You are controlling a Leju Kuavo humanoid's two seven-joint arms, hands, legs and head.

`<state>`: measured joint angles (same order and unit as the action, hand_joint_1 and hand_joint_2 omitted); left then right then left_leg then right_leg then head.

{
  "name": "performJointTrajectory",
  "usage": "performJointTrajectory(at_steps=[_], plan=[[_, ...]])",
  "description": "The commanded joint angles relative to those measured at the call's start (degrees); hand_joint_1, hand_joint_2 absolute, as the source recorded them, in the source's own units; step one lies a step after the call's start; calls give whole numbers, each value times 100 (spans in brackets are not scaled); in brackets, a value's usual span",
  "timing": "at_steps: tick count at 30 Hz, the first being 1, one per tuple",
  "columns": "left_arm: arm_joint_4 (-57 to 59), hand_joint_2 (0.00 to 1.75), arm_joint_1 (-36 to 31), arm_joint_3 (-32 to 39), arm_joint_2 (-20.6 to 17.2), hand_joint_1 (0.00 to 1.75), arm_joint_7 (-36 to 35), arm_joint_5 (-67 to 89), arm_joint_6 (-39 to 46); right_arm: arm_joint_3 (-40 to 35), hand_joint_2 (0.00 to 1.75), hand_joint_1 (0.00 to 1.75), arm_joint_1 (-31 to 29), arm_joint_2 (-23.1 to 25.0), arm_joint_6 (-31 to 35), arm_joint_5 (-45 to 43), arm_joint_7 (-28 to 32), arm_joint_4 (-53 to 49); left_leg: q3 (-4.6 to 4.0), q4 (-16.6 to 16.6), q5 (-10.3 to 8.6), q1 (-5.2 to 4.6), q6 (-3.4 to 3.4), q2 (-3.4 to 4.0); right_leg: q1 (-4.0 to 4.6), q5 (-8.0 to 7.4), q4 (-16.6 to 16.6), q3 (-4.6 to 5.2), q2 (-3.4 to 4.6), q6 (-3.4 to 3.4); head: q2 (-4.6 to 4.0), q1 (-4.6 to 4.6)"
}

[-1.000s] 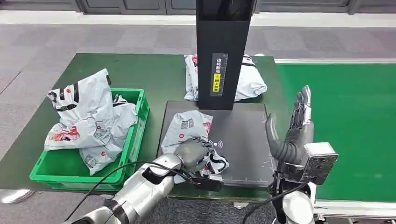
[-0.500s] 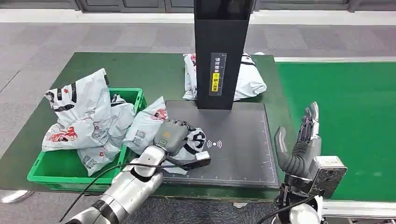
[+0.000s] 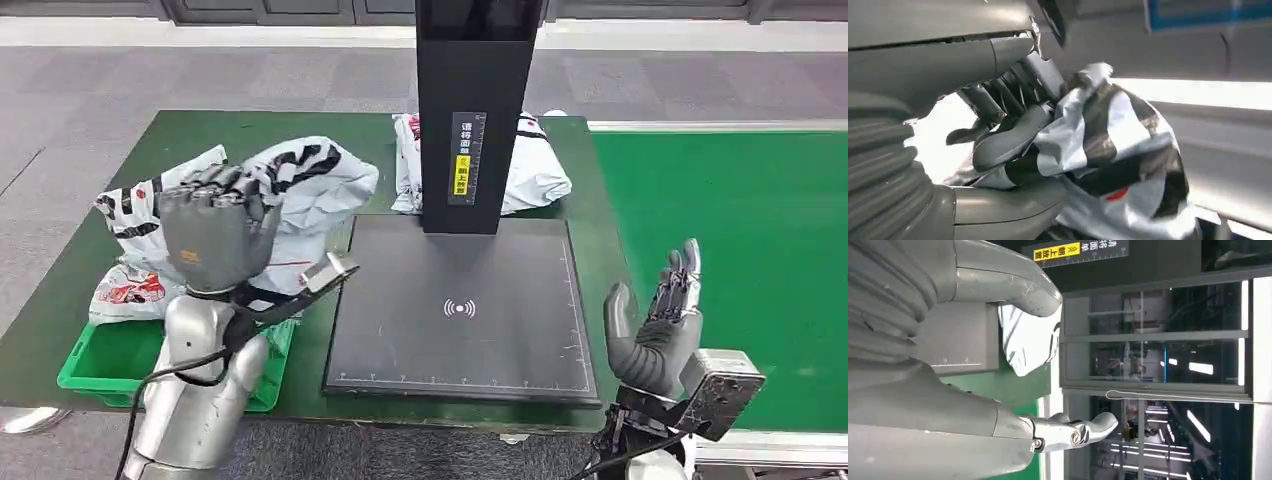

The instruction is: Moved the parcel from conveyor to table for the left to box.

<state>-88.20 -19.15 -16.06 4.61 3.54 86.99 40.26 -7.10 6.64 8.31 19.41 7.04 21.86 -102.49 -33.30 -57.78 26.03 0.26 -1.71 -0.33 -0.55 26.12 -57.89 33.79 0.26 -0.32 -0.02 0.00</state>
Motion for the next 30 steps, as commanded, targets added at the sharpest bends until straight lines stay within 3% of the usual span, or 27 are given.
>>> performJointTrajectory(at_steps=[1,11,22,25,26,27,30], plan=[[-545,175,68,367,-170,175,18,301,-26,331,175,0,-63,-32,-11,-28,-15,350,8,10,-3,3,5,8,4,-7,17,-11,3,2,2,0],[-545,175,68,367,-170,175,18,301,-26,331,175,0,-63,-32,-11,-28,-15,350,9,6,0,1,4,3,2,-3,10,-12,0,1,2,0],[-1307,175,-55,1761,-143,175,111,233,-26,219,175,0,380,-118,72,-154,126,439,6,6,0,4,3,9,5,-3,10,-6,3,0,2,0],[-944,175,-145,2228,-33,175,432,-82,-26,215,175,0,413,-140,115,-192,147,471,8,5,0,2,2,8,3,-2,8,-6,4,0,2,0],[-670,175,-259,2795,163,175,1110,-363,-26,209,175,0,417,-152,125,-215,154,468,18,17,-4,5,4,12,7,-9,23,-18,5,0,0,0],[-516,175,-348,2886,323,175,1155,-188,-26,232,175,0,435,-136,88,-254,126,455,17,17,-5,7,5,10,9,-9,24,-18,3,0,2,0],[-58,175,-487,2968,275,175,1000,-51,-26,196,175,0,428,-189,135,-248,146,440,12,13,-8,6,6,1,7,-9,22,-16,-6,1,0,0]])
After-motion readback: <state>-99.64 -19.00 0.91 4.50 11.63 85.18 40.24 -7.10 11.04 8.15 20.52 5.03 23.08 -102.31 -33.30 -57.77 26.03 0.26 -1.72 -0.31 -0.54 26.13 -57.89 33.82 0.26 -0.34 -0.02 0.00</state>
